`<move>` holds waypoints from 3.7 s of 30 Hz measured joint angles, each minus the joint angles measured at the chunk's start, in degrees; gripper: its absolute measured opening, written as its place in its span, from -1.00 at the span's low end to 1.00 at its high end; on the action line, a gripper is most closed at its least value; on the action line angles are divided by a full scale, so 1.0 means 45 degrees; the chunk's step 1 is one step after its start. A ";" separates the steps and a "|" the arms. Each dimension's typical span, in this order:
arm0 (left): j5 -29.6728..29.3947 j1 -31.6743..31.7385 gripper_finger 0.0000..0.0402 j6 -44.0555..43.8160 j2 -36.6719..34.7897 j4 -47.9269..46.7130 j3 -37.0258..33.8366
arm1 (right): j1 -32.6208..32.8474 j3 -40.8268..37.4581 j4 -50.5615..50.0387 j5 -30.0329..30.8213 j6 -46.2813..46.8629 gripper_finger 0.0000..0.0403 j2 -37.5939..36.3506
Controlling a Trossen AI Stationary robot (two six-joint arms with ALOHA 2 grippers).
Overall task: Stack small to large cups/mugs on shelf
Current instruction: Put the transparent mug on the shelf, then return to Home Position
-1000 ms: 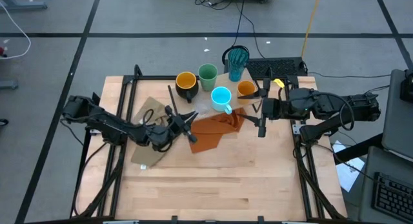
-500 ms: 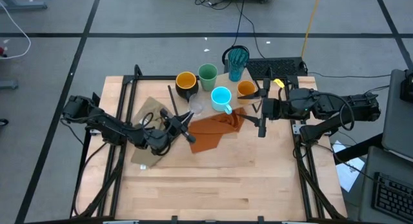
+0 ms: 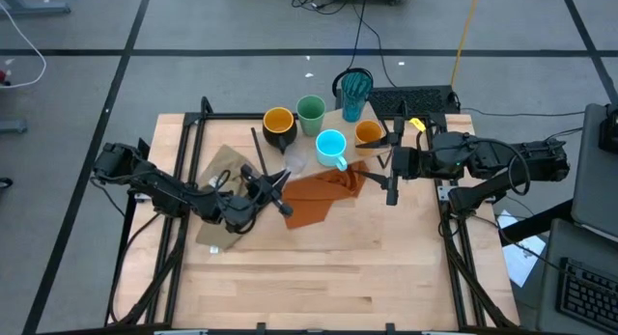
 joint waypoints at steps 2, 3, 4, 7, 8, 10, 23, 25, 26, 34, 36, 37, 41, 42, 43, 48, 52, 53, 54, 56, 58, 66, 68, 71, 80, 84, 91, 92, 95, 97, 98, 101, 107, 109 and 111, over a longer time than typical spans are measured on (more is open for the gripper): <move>0.0187 0.0000 -0.92 -0.0001 0.0000 -0.0048 0.0001 | 0.0001 0.0000 0.0000 0.0000 0.0000 0.23 0.0000; 0.0236 0.0000 -0.92 0.0013 0.0000 -0.0045 0.0000 | 0.0002 0.0000 0.0000 0.0000 0.0000 0.23 0.0000; 0.0257 0.0000 -0.92 0.0015 0.0000 -0.0052 0.0000 | 0.0004 0.0000 0.0000 0.0000 0.0000 0.23 0.0000; 0.0274 0.0000 -0.92 -0.0188 0.0000 -0.0356 0.0005 | 0.0005 0.0000 0.0000 0.0000 0.0000 0.23 0.0000; 0.0280 0.0000 -0.92 -0.0222 0.0000 -0.0468 0.0005 | 0.0002 0.0000 0.0000 0.0000 -0.0003 0.23 0.0000; 0.0284 0.0000 -0.92 -0.0468 0.0000 -0.0670 0.0005 | 0.0005 0.0000 0.0000 -0.0003 0.0000 0.23 0.0000; 0.0602 0.0015 -0.90 -0.1017 0.0000 -0.1015 0.0005 | 0.0005 0.0000 -0.0024 -0.0005 0.0000 0.23 0.0000; 0.0600 0.0015 -0.90 -0.1010 0.0000 -0.1024 0.0005 | 0.0000 0.0000 -0.0023 -0.0005 0.0000 0.23 0.0000; 0.0606 0.0015 -0.91 -0.0979 0.0000 -0.1026 0.0005 | 0.0000 0.0000 -0.0024 -0.0005 0.0000 0.23 0.0000; 0.0699 0.0245 -0.82 -0.1079 0.0000 -0.1071 0.0005 | 0.0003 0.0000 -0.0038 -0.0008 0.0000 0.23 0.0000; 0.0963 0.0388 -0.78 -0.1134 0.0000 -0.1094 0.0005 | 0.0000 0.0000 -0.0106 -0.0010 0.0053 0.23 0.0000; 0.1161 0.0454 -0.78 -0.1162 0.0000 -0.1097 0.0005 | 0.0005 0.0000 -0.0145 -0.0011 0.0135 0.23 0.0000; 0.1663 0.0645 -0.85 -0.1145 0.0000 -0.1089 0.0005 | 0.0005 0.0000 -0.0325 -0.0044 0.0325 0.23 0.0000; 0.1788 0.0679 -0.87 -0.1145 0.0000 -0.1089 0.0005 | 0.0005 0.0000 -0.0383 -0.0044 0.0325 0.23 0.0000; 0.1877 0.0704 -0.89 -0.1145 0.0000 -0.1081 0.0005 | 0.0000 0.0000 -0.0434 -0.0044 0.0325 0.23 0.0000; 0.1882 0.0724 -0.82 -0.1076 0.0000 -0.1076 0.0005 | 0.0005 -0.0003 -0.0520 -0.0049 0.0316 0.23 0.0000; 0.1887 0.0797 -0.63 -0.1130 0.0000 -0.1080 0.0005 | 0.0004 -0.0005 -0.0562 -0.0049 0.0316 0.23 0.0000; 0.1887 0.0825 -0.60 -0.1162 0.0000 -0.1080 0.0005 | 0.0003 -0.0005 -0.0568 -0.0049 0.0309 0.23 0.0000; 0.1887 0.0853 -0.57 -0.1205 0.0000 -0.1080 0.0005 | 0.0000 -0.0003 -0.0568 -0.0049 0.0317 0.23 0.0000; 0.2011 0.0937 -0.52 -0.1211 0.0000 -0.1081 0.0005 | 0.0001 -0.0005 -0.0568 -0.0049 0.0316 0.23 0.0000; 0.2205 0.1015 -0.48 -0.1222 0.0000 -0.1080 0.0005 | 0.0005 -0.0005 -0.0568 -0.0049 0.0321 0.23 0.0000; 0.2662 0.1103 -0.38 -0.1109 0.0000 -0.1072 0.0005 | 0.0000 -0.0005 -0.0607 -0.0049 0.0325 0.23 0.0000; 0.2715 0.1098 -0.35 -0.0827 0.0000 -0.1070 0.0005 | 0.0002 -0.0005 -0.0672 -0.0049 0.0325 0.23 0.0000; 0.2745 0.1098 -0.34 -0.0606 0.0000 -0.1055 0.0005 | 0.0000 -0.0005 -0.0712 -0.0049 0.0325 0.23 0.0000; 0.2803 0.1058 -0.33 0.0143 -0.0630 -0.1031 0.0005 | 0.0001 -0.0005 -0.0704 -0.0051 0.0325 0.23 0.0000; 0.2796 0.0937 -0.33 0.0457 -0.1016 -0.1000 0.0005 | 0.0005 -0.0005 -0.0686 -0.0051 0.0325 0.23 0.0000; 0.2812 0.0296 -0.33 0.2238 -0.2553 -0.1086 0.0005 | 0.0004 -0.0005 -0.0664 -0.0053 0.0310 0.23 0.0000; 0.2851 0.0153 -0.33 0.2492 -0.2953 -0.1076 0.0016 | 0.0005 -0.0005 -0.0661 -0.0053 0.0325 0.23 0.0000; 0.3211 -0.0387 -0.33 0.3150 -0.4352 -0.1087 0.0115 | 0.0005 -0.0005 -0.0665 -0.0053 0.0325 0.23 0.0000; 0.3869 -0.0782 -0.33 0.3390 -0.5348 -0.1014 0.0165 | 0.0005 -0.0005 -0.0661 -0.0053 0.0337 0.23 0.0000; 0.4334 -0.0959 -0.33 0.3407 -0.5848 -0.1063 0.0170 | 0.0005 -0.0005 -0.0661 -0.0055 0.0376 0.23 0.0000; 0.5934 -0.1408 -0.33 0.3195 -0.7187 -0.1544 0.0170 | 0.0005 -0.0005 -0.0661 -0.0058 0.0555 0.23 0.0000; 0.8203 -0.1813 -0.33 0.2014 -0.9000 -0.3703 0.0170 | 0.0005 -0.0005 -0.0658 -0.0058 0.0670 0.23 0.0000; 0.8388 -0.1878 -0.33 0.1581 -0.9355 -0.4331 0.0170 | 0.0005 -0.0005 -0.0656 -0.0058 0.0670 0.23 0.0000; 0.8516 -0.1956 -0.33 0.1465 -0.9615 -0.4728 0.0166 | 0.0005 -0.0005 -0.0650 -0.0058 0.0671 0.23 0.0000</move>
